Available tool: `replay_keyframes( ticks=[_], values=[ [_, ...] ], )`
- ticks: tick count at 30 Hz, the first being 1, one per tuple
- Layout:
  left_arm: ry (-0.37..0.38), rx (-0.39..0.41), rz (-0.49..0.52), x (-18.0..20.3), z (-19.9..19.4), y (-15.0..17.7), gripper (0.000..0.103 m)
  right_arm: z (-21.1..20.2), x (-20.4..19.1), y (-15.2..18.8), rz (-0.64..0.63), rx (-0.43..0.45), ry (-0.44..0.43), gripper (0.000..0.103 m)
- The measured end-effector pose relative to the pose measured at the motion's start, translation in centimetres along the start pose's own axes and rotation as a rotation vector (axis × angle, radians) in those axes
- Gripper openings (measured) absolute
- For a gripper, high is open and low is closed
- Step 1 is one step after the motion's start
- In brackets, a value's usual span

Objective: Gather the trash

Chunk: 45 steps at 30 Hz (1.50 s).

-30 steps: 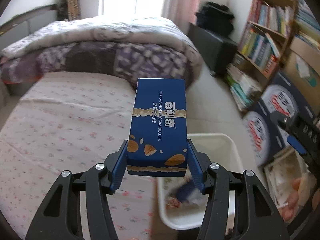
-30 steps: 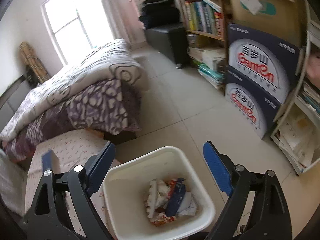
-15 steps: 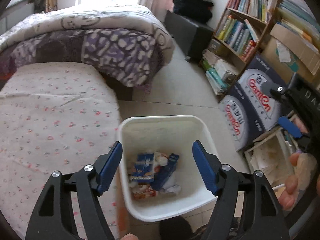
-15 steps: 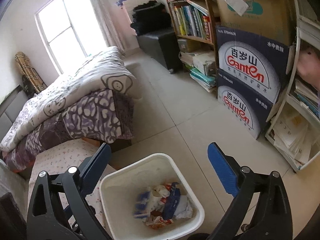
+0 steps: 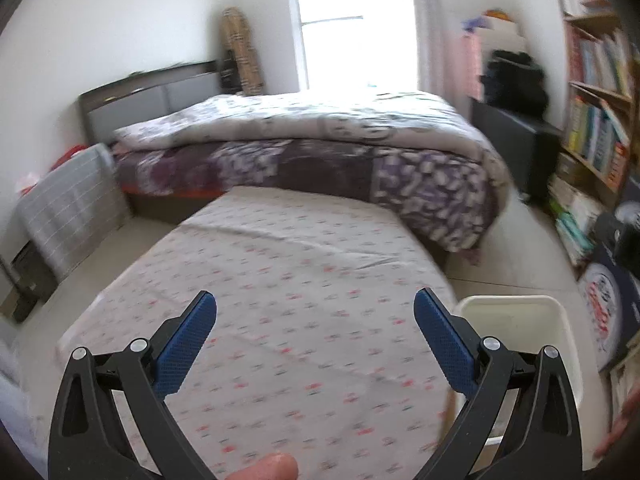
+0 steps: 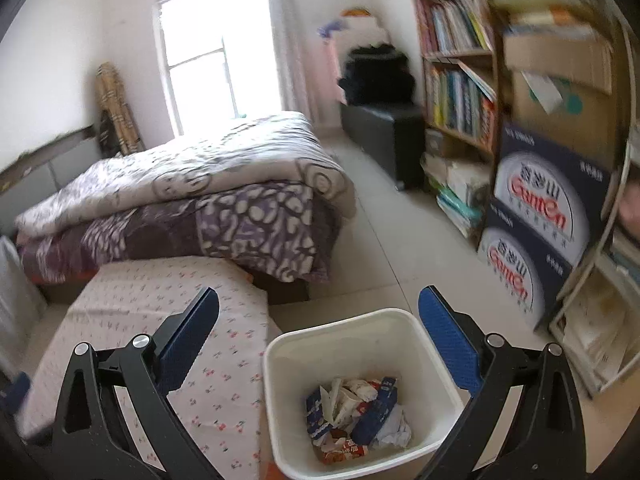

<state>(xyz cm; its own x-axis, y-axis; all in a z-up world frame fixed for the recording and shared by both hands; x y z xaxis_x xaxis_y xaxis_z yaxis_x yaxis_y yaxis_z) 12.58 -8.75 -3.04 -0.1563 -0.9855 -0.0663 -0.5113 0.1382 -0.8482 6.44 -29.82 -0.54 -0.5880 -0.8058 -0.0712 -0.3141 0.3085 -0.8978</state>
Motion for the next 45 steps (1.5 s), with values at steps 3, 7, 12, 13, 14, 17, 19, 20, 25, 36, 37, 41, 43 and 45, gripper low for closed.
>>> replay_keyframes(
  ticks=[3,7,12,13,14,17,19,20,25,36,37,41,43,45],
  values=[
    [-0.050,-0.009,-0.034,-2.9,-0.5,0.4,0.096,-1.2,-2.6,1.2,-0.048,0.020,-0.056,0.096],
    [-0.082,-0.023,-0.087,-6.1,-0.9,1.0,0.096,-1.8,-5.8,3.1,-0.106,-0.015,-0.101,0.096],
    [-0.112,-0.037,-0.112,-8.0,-0.7,1.3,0.096,-1.8,-8.2,4.9,-0.140,-0.048,-0.129,0.096],
    [-0.115,-0.041,-0.113,-8.2,-0.7,1.4,0.096,-1.9,-8.6,5.0,-0.150,-0.041,-0.128,0.096],
    [-0.117,-0.045,-0.115,-8.3,-0.5,1.4,0.096,-1.9,-8.8,5.0,-0.157,-0.036,-0.127,0.096],
    [-0.113,-0.060,-0.125,-8.5,-0.1,1.6,0.096,-1.9,-9.1,5.1,-0.166,-0.035,-0.122,0.096],
    [-0.111,-0.068,-0.126,-8.5,0.2,1.7,0.096,-1.5,-9.2,5.2,-0.165,-0.048,-0.117,0.096],
    [-0.111,-0.070,-0.127,-8.5,0.2,1.8,0.096,-1.3,-9.2,5.3,-0.164,-0.056,-0.116,0.096],
    [-0.115,-0.080,-0.126,-8.3,0.6,1.9,0.096,-0.9,-9.0,5.6,-0.159,-0.081,-0.120,0.096],
    [-0.120,-0.084,-0.120,-8.0,0.9,2.0,0.096,-0.5,-8.7,5.9,-0.151,-0.098,-0.122,0.096],
    [-0.121,-0.082,-0.118,-7.9,0.9,2.0,0.096,-0.5,-8.7,5.9,-0.149,-0.101,-0.122,0.096],
    [-0.122,-0.082,-0.118,-7.9,0.9,2.1,0.096,-0.4,-8.6,6.0,-0.146,-0.107,-0.122,0.096],
    [-0.123,-0.082,-0.117,-7.8,0.9,2.1,0.096,-0.3,-8.7,6.0,-0.148,-0.112,-0.125,0.096],
    [-0.122,-0.083,-0.118,-7.8,0.9,2.1,0.096,-0.2,-8.7,6.1,-0.151,-0.118,-0.127,0.096]
  ],
)
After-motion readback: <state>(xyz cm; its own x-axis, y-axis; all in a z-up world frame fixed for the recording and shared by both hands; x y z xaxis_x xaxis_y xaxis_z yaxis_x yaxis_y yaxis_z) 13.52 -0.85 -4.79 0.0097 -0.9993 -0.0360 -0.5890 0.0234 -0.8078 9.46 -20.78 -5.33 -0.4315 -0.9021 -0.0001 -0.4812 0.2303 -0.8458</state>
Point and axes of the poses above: each gripper's, at about its wrist camera, not at the fingertips, and z roughly the way its jaws point, x to its right, y to its underside, the point moved 5 cm from there along z, roughly the way its jaws point, and after that the axes turned 4 degrees about x, right-handed, at the moved point
